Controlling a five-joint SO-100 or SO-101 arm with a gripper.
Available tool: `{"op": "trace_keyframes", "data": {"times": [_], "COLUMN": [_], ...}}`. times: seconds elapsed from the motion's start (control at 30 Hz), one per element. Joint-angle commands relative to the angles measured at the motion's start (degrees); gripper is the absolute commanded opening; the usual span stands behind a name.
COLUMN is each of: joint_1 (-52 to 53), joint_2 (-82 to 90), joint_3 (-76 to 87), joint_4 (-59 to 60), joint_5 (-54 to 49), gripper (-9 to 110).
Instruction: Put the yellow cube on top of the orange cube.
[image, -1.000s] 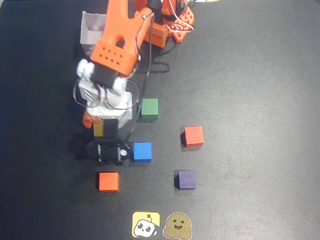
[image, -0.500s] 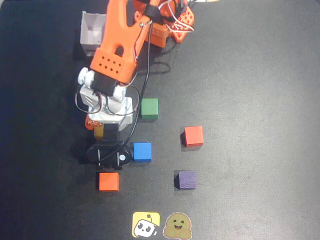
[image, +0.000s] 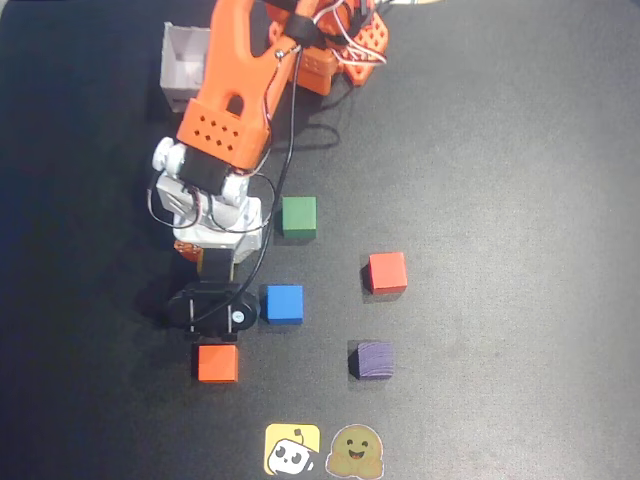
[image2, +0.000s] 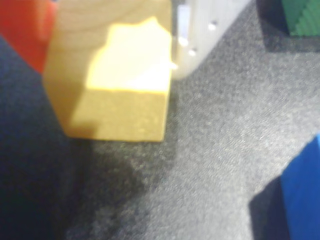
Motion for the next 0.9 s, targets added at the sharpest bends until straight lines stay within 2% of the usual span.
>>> {"op": "trace_keyframes", "data": {"times": [0.0,0.47,0.87], "joint_1": [0.3,-0.3,-8.1], "joint_2": [2.2,16.0,27.3], "joint_3": [0.4,-1.8,-0.3], "joint_4": [0.0,11.9,17.9], "joint_5": [0.6,6.5,20.2], "gripper": [1,1,1]}}
